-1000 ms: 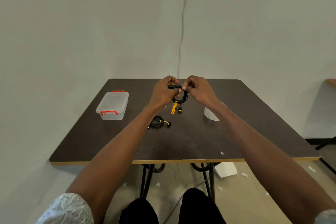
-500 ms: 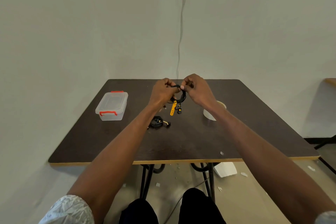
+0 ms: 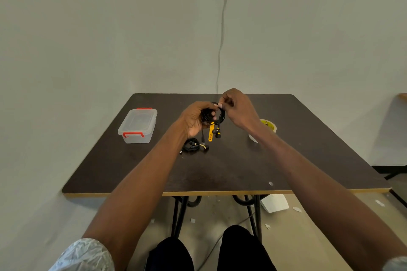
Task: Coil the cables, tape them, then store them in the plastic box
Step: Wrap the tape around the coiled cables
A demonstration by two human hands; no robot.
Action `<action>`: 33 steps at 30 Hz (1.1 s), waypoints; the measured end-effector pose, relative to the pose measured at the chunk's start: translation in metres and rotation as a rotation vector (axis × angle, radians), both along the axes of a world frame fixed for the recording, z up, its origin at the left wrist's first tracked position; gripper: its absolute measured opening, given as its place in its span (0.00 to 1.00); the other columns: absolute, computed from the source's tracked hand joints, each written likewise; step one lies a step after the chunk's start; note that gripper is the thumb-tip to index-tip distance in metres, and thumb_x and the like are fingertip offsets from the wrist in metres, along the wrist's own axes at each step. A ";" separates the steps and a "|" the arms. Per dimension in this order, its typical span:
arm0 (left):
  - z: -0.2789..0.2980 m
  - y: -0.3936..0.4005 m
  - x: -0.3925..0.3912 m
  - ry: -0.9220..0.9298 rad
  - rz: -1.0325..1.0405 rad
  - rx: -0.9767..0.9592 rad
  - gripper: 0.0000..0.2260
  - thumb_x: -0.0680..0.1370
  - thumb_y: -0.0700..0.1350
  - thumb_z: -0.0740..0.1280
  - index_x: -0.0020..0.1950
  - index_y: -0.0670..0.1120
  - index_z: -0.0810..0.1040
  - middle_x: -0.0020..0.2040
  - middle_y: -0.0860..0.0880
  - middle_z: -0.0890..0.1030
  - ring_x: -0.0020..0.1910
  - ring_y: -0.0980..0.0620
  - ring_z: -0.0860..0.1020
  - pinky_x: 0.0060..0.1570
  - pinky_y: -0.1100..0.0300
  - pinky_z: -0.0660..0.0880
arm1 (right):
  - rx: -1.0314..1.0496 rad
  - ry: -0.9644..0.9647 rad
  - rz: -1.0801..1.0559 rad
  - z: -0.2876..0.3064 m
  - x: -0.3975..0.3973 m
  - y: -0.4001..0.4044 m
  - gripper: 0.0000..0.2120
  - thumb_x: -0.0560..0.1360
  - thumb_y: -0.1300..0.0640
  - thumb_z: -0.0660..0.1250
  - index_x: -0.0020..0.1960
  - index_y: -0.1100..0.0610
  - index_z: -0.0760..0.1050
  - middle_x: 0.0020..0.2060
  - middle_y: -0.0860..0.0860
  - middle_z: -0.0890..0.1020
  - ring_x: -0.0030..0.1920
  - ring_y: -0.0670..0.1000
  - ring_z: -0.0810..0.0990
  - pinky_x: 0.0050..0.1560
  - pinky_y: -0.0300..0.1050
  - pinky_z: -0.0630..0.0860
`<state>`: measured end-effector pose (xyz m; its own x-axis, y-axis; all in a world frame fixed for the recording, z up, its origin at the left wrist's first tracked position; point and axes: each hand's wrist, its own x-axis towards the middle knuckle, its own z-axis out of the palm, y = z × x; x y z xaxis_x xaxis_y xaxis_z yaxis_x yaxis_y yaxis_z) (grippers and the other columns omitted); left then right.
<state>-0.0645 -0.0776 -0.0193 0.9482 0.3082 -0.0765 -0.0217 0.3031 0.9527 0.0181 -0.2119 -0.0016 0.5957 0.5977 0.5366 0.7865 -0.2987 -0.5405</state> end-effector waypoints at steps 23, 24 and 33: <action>-0.012 -0.003 -0.003 -0.192 -0.039 0.033 0.06 0.79 0.38 0.65 0.52 0.41 0.81 0.43 0.47 0.82 0.42 0.53 0.79 0.48 0.60 0.77 | 0.230 1.423 0.264 0.004 0.008 -0.016 0.05 0.77 0.66 0.64 0.43 0.61 0.77 0.31 0.53 0.83 0.29 0.48 0.81 0.30 0.37 0.76; -0.012 -0.004 -0.003 -0.201 -0.047 0.026 0.06 0.79 0.38 0.65 0.51 0.42 0.81 0.43 0.47 0.82 0.43 0.53 0.79 0.47 0.60 0.77 | 0.240 1.444 0.271 0.004 0.007 -0.016 0.05 0.77 0.66 0.64 0.43 0.62 0.78 0.31 0.53 0.83 0.29 0.48 0.81 0.30 0.37 0.76; -0.012 -0.005 -0.002 -0.244 0.019 -0.001 0.07 0.77 0.35 0.67 0.53 0.40 0.81 0.41 0.48 0.84 0.38 0.55 0.81 0.45 0.63 0.79 | 0.233 1.431 0.260 0.008 0.005 -0.017 0.09 0.78 0.68 0.62 0.42 0.60 0.77 0.31 0.52 0.84 0.31 0.47 0.83 0.30 0.35 0.75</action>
